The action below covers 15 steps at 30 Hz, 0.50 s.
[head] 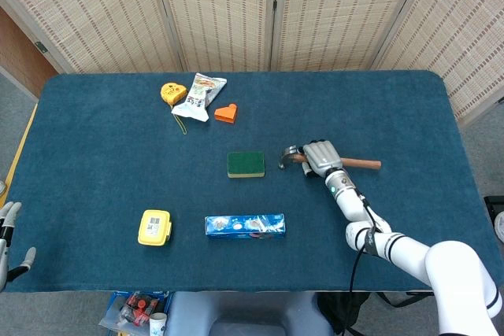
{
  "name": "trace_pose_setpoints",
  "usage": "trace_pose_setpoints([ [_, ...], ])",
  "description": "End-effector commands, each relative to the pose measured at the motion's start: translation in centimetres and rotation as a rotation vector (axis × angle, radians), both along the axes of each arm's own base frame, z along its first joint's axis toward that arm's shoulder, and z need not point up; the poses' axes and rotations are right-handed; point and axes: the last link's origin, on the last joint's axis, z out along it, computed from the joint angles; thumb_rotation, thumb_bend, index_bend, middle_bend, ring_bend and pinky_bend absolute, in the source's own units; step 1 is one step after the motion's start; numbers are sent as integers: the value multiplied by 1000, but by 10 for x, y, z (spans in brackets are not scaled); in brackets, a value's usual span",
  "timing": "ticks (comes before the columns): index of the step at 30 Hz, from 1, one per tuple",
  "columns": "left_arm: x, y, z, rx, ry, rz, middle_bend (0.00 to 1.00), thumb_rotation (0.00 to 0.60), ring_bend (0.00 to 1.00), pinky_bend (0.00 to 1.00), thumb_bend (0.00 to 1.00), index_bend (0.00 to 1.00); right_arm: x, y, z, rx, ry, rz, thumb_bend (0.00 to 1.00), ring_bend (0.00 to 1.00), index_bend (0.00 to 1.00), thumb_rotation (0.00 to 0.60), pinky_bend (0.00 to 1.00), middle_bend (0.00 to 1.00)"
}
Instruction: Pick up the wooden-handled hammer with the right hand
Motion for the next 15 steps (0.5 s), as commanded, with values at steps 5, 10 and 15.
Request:
trace_pose_setpoints([
  [5, -1, -1, 0, 3, -2, 7, 0, 600, 48, 0, 325, 0, -4, 1, 6, -18, -19, 3, 587, 302, 557, 600, 204, 624],
  [10, -2, -2, 0, 3, 0, 10, 0, 600, 48, 0, 325, 0, -7, 3, 17, -40, -49, 10, 602, 359, 583, 600, 204, 655],
  [15, 0, -1, 0, 3, 1, 4, 0, 600, 48, 0, 325, 0, -9, 6, 31, -56, -78, 21, 617, 422, 608, 600, 212, 687],
])
